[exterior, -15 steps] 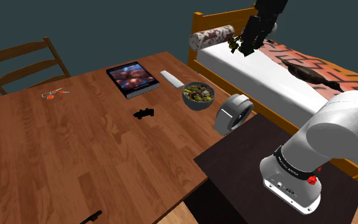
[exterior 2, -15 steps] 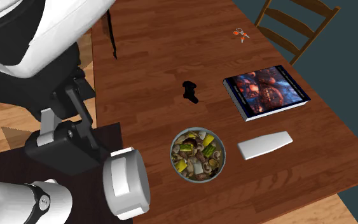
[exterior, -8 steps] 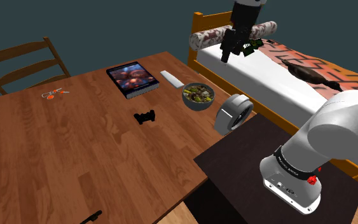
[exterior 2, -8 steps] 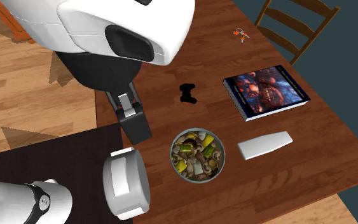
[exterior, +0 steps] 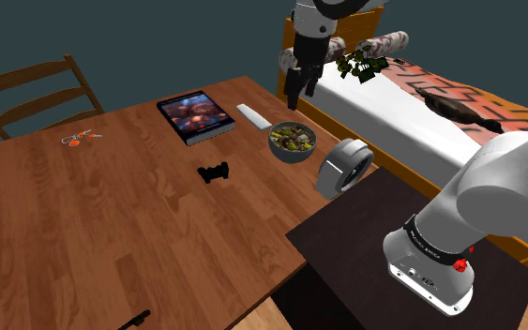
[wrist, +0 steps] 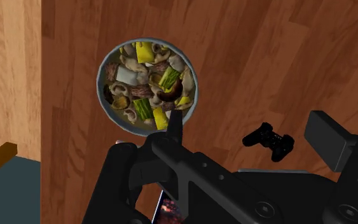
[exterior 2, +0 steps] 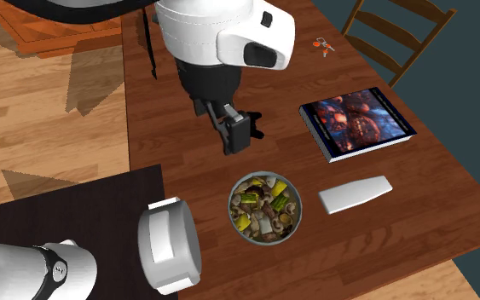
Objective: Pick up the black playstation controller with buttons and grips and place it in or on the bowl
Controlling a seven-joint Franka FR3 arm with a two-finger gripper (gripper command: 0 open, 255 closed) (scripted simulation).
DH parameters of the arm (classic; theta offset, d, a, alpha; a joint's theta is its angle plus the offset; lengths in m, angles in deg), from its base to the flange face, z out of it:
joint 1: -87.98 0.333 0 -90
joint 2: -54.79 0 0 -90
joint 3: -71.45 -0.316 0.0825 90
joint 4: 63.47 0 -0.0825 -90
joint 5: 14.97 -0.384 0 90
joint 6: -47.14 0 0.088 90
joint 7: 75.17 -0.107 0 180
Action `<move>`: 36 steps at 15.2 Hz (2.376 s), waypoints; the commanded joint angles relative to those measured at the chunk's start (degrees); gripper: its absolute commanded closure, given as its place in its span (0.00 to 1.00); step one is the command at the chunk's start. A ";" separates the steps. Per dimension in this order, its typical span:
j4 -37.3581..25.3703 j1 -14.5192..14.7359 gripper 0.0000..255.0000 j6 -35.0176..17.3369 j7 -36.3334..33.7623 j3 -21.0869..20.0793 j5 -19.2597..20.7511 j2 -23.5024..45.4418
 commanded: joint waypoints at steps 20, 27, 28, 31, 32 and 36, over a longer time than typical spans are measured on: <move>-30.27 8.72 0.00 -10.74 -2.95 -6.32 11.12 45.69; -45.06 13.42 0.00 -8.62 -2.69 -6.22 14.70 59.99; -44.83 13.44 0.00 -9.20 -2.75 -6.14 14.80 60.35; -44.24 13.52 0.00 -10.91 -2.93 -5.90 15.10 61.48; -44.07 13.55 0.00 -11.47 -2.99 -5.82 15.20 61.88; -43.70 13.63 0.00 -12.88 -3.15 -5.61 15.47 62.93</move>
